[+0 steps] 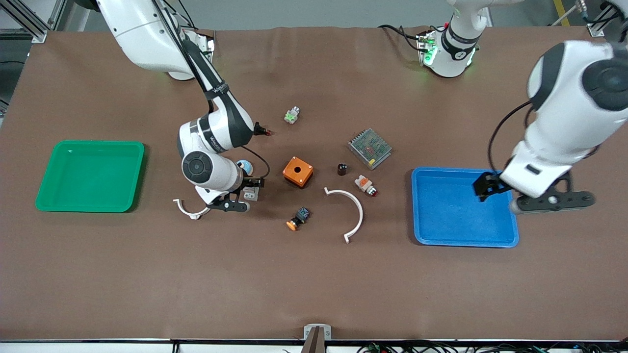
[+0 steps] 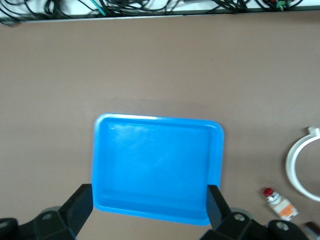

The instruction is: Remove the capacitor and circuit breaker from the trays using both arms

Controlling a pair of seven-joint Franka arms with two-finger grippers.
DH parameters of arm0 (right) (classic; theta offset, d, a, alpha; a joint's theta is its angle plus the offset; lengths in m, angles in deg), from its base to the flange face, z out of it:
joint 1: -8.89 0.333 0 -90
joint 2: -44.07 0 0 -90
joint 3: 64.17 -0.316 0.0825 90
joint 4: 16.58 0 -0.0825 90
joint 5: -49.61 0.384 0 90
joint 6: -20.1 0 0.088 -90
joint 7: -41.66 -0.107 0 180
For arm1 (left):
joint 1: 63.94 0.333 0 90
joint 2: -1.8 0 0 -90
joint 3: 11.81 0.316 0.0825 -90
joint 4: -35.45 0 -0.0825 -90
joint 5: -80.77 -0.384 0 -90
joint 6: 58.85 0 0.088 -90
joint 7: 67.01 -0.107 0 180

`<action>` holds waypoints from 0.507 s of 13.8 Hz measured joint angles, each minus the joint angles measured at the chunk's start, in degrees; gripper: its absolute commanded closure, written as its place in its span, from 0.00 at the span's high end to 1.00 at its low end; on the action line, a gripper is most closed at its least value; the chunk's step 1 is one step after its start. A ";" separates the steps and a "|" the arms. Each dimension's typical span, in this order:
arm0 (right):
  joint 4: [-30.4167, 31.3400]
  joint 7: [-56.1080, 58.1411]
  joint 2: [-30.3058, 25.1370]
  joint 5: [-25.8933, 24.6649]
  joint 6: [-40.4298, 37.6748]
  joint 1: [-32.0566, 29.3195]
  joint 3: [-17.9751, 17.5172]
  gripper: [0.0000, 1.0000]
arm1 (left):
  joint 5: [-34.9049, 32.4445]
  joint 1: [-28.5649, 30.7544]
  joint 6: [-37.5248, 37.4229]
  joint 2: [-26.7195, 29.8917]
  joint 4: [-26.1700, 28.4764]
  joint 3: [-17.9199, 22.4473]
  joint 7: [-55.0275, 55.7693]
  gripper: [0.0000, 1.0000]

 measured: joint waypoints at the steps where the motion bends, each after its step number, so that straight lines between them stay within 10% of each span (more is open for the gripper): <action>1: -0.64 0.00 -2.68 -0.01 -4.37 -0.10 0.53 1.00 | 0.01 0.73 -1.06 1.25 -0.01 -0.01 -1.87 1.00; 7: 3.92 5.59 -19.11 -0.47 -16.00 -9.51 2.14 1.00 | 3.27 2.01 -4.59 5.72 0.00 -0.08 -4.39 1.00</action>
